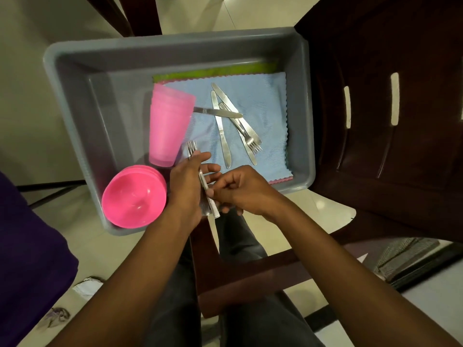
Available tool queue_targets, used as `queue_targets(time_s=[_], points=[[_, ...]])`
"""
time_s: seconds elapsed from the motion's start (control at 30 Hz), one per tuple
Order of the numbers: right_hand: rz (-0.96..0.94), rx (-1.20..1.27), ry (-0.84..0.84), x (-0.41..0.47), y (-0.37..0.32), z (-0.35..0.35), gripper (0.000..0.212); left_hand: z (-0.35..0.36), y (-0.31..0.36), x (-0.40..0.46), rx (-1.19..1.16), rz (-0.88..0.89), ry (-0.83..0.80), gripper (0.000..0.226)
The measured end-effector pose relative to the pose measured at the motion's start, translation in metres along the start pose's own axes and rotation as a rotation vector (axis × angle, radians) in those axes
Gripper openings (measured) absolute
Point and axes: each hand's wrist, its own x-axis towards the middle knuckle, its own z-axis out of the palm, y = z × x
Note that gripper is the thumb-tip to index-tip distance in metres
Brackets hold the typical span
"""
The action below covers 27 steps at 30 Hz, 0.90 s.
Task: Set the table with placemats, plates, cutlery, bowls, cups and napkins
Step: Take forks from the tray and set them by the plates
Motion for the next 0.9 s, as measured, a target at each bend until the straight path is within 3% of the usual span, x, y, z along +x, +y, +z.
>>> queue_targets(time_s=[0.1,0.23,0.27,0.37,0.43,0.5,0.6,0.7,0.8,0.9], points=[[0.003,-0.102,0.156,0.013,0.008,-0.009,0.018,-0.002,0.000,0.003,-0.011,0.024,0.039,0.018],[0.010,-0.387,0.678,0.034,0.020,-0.033,0.006,-0.006,-0.001,0.008,-0.001,0.032,0.054,0.020],[0.047,-0.461,0.751,0.040,0.022,-0.040,0.013,-0.006,-0.002,0.009,-0.001,0.026,0.049,0.022],[0.141,-0.550,0.752,0.057,0.028,-0.052,0.035,-0.007,-0.004,0.009,0.003,0.009,0.034,0.025],[0.172,-0.588,0.714,0.065,0.030,-0.054,0.039,-0.008,-0.006,0.010,0.027,0.009,0.012,0.023],[0.171,-0.557,0.708,0.069,0.030,-0.056,0.035,-0.008,-0.007,0.010,0.061,-0.003,-0.004,0.021],[0.175,-0.315,0.730,0.065,0.025,-0.061,0.016,-0.007,-0.007,0.006,0.093,-0.027,0.002,0.020],[0.234,-0.187,0.706,0.050,0.022,-0.067,0.019,-0.004,-0.005,-0.004,0.085,-0.042,-0.009,0.018],[0.231,-0.177,0.729,0.016,0.016,-0.068,0.012,-0.002,0.007,-0.022,0.064,-0.043,-0.054,0.015],[0.078,-0.298,0.796,-0.036,0.003,-0.070,0.013,-0.001,0.027,-0.045,0.035,-0.038,-0.095,0.016]])
